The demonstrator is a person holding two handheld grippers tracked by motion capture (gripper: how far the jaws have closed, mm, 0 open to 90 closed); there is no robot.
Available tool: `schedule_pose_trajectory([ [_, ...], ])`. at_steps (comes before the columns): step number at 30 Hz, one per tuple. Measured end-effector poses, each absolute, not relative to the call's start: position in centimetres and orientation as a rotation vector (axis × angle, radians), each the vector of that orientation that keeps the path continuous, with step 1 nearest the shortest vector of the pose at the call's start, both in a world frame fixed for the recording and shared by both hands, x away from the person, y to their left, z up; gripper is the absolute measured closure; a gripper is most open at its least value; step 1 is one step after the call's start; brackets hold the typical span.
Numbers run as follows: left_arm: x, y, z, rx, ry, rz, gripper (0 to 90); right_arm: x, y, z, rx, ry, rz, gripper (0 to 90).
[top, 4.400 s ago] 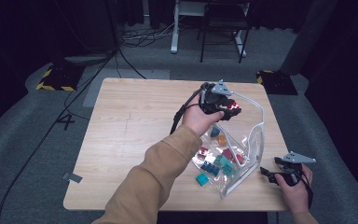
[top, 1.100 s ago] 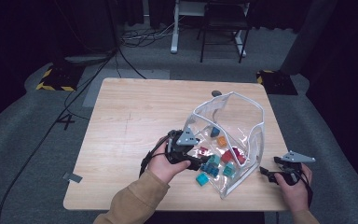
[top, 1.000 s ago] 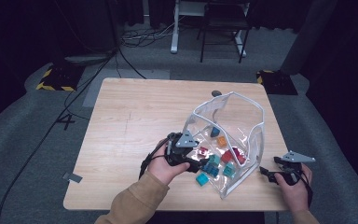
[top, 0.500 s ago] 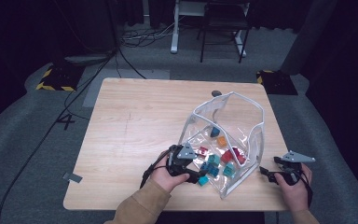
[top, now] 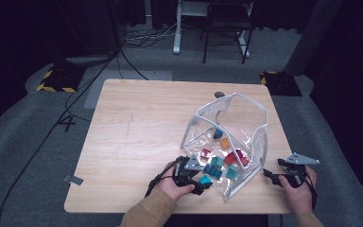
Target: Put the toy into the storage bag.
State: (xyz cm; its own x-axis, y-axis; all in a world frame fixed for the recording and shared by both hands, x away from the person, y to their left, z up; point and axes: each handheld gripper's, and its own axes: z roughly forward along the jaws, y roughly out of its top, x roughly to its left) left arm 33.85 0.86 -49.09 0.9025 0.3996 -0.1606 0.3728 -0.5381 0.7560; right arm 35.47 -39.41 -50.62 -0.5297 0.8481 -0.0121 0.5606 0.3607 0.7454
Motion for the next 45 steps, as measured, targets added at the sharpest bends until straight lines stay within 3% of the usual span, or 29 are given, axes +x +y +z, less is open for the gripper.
schedule_pose_trajectory([
  [8,33.8,0.2,-50.4,2.226,0.556,0.049,34.6,35.5,-39.4,-50.6,1.23,2.231,0.99,16.0],
  [13,33.7,0.3,-50.5,2.251,0.532,0.051,53.0,35.5,-39.4,-50.6,1.23,2.231,0.989,16.0],
  [18,33.7,0.9,-50.1,2.256,0.539,0.046,58.3,35.5,-39.4,-50.6,1.23,2.231,0.989,16.0],
  [45,33.2,3.2,-43.5,2.234,0.467,0.056,58.9,35.6,-39.3,-50.6,1.231,2.231,0.989,15.9],
])
